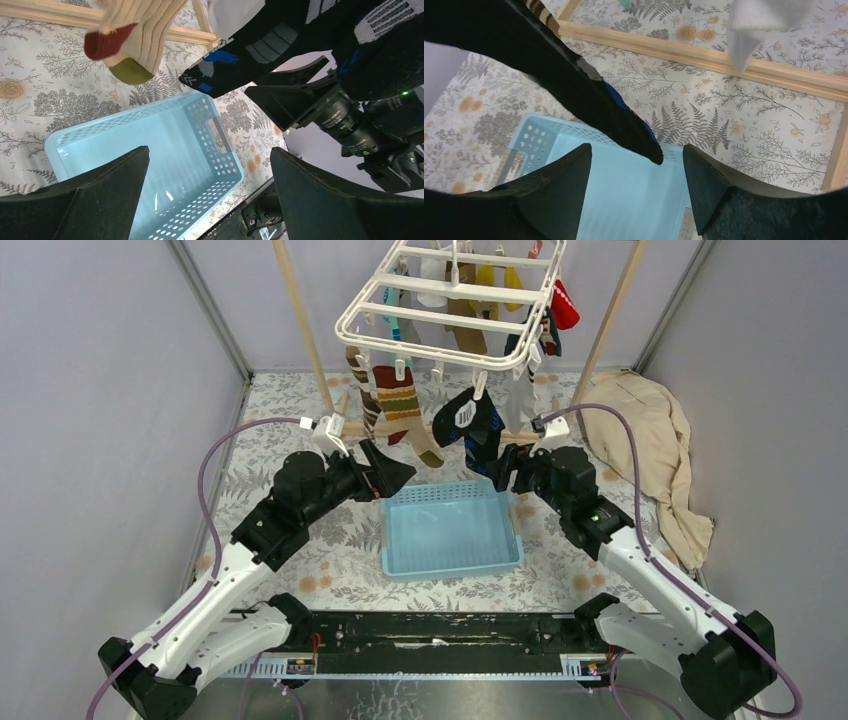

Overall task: Remove the socks clipped to the hanger
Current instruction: Remove the sock from the hanger.

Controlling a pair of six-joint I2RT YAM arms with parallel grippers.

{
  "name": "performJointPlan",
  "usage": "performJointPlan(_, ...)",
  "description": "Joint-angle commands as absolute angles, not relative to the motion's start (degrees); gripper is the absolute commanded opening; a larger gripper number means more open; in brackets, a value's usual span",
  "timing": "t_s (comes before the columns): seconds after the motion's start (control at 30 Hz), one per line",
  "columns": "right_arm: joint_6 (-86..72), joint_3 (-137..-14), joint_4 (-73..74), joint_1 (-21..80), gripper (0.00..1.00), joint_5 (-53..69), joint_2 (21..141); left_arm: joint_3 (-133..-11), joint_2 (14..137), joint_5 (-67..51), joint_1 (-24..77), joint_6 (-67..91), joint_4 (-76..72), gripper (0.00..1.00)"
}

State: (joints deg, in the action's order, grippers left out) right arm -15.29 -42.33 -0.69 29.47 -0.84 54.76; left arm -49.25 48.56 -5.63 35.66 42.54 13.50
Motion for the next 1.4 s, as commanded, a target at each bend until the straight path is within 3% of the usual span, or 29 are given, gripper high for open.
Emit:
performJointPlan(0.0, -11.74, -37.90, -17.92, 29.62, 0.74, 1.02, 56.37, -48.22, 47.89, -6.63, 36.21, 41.54, 9.93, 0.99)
performJointPlan(0.13, -11.40, -37.10, -23.98, 29.60, 0.73, 2.70, 60.09, -47.91, 48.31, -6.93, 36.30, 41.50, 9.90, 0.99)
performJointPlan(0.2, -11.07, -38.07, -24.68, 29.62, 0.68, 2.92, 62.32, -47.81, 48.48, -7.11, 36.24, 41.48, 9.90, 0.99)
performJointPlan(0.23, -11.04, -38.51, -24.96, 29.62, 0.62, 3.33, 62.98, -47.81, 48.58, -7.04, 36.36, 41.44, 9.92, 0.99)
performJointPlan(0.43, -13.04, -41.92, -21.82, 29.61, 0.03, 8.75, 63.79, -47.99, 49.29, -6.52, 36.50, 41.07, 9.83, 0.99)
performJointPlan(0.47, -13.51, -42.25, -20.90, 29.62, 0.00, 9.45, 63.09, -47.94, 49.52, -6.55, 36.54, 40.97, 9.58, 0.99)
performJointPlan(0.9, -23.27, -45.39, -5.75, 29.62, 0.00, 22.29, 54.67, -44.39, 53.31, -8.56, 38.96, 40.96, -0.46, 0.99)
performJointPlan(1.37, -39.50, -41.05, -14.45, 29.62, 0.01, 36.69, 52.65, -39.63, 51.65, -10.86, 42.22, 39.97, -9.32, 0.99)
